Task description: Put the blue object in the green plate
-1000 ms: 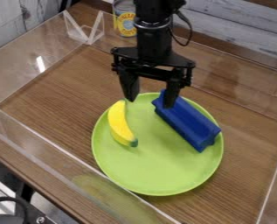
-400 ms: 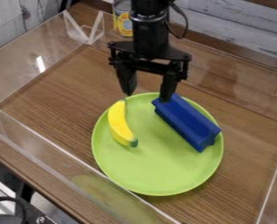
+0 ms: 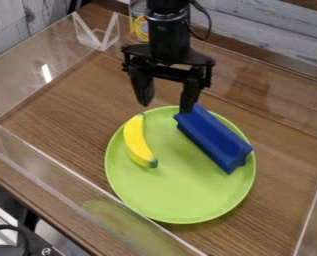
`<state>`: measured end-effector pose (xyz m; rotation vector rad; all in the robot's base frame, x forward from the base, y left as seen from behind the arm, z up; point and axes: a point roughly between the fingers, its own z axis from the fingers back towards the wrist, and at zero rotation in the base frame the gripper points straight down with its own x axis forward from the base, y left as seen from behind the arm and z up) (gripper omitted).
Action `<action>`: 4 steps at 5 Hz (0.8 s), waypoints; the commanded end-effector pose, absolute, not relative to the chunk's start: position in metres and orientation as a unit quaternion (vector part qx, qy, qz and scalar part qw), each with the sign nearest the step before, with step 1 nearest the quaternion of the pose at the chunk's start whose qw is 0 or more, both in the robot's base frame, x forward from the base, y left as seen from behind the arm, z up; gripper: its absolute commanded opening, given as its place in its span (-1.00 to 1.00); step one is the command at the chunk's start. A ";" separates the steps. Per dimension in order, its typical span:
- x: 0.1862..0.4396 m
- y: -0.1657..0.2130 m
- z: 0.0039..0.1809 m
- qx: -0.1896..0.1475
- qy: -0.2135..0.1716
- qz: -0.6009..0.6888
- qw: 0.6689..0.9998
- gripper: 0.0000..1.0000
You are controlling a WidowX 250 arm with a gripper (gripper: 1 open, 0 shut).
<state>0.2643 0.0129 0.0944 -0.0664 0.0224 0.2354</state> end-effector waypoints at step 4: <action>0.278 0.014 0.098 -0.037 -0.014 0.192 0.981 1.00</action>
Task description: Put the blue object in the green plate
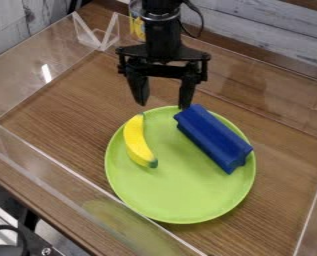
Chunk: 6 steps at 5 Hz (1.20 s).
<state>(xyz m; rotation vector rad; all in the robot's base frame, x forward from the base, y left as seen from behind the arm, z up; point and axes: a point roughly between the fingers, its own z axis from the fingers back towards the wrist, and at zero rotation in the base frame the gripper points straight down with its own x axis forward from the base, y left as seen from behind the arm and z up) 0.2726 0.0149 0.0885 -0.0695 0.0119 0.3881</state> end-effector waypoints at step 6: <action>0.291 -0.048 0.067 -0.063 -0.034 0.380 0.922 1.00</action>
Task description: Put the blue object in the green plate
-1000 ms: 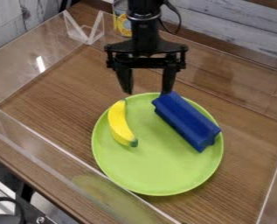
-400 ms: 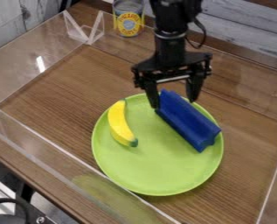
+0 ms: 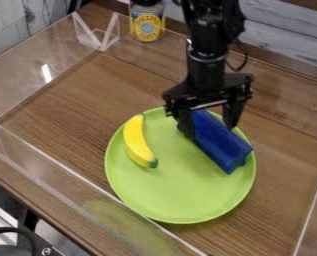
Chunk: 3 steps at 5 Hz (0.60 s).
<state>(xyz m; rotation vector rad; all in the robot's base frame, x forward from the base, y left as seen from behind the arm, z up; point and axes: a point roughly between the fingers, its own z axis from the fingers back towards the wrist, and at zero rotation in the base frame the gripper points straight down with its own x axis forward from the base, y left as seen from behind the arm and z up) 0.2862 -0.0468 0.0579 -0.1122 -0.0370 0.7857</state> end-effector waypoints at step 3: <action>0.286 -0.067 0.051 -0.062 -0.032 0.388 0.919 1.00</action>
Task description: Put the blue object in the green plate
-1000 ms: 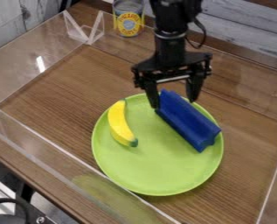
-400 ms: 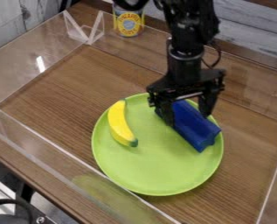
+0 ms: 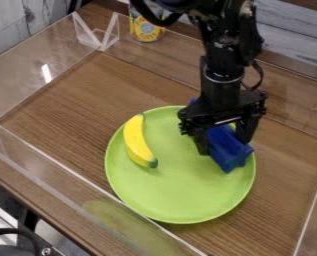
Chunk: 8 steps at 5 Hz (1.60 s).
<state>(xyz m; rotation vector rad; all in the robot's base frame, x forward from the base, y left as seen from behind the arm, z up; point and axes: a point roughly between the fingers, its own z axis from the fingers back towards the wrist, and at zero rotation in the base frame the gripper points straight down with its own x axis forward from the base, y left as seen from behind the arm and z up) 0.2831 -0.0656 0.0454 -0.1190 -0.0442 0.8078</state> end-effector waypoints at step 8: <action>0.271 -0.080 0.056 -0.067 -0.015 0.372 0.926 -1.00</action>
